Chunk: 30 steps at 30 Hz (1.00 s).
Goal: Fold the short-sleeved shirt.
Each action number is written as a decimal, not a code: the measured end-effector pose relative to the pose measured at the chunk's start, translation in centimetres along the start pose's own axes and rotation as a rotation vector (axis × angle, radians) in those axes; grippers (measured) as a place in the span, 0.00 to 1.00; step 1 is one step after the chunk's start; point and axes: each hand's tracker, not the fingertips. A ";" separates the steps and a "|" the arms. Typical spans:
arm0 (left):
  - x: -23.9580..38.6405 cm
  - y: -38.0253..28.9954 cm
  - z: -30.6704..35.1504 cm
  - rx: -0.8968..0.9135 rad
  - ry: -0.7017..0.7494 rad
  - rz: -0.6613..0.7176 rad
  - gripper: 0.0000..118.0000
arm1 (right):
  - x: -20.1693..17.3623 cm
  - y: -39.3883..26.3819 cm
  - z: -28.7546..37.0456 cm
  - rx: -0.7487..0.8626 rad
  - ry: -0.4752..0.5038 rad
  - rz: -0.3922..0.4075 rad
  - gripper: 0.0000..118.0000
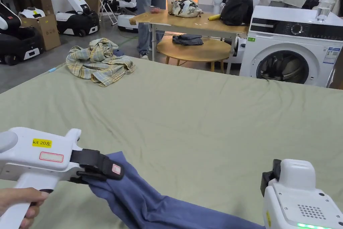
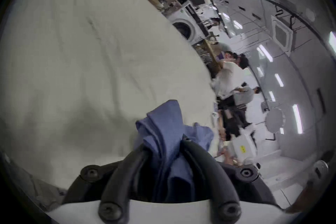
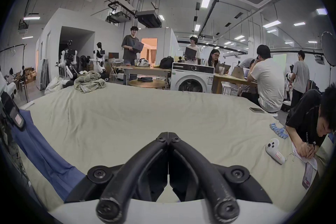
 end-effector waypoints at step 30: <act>5.6 -3.8 -20.0 -0.230 0.223 -0.055 0.51 | 2.7 -1.2 1.0 -0.043 -0.047 0.004 0.00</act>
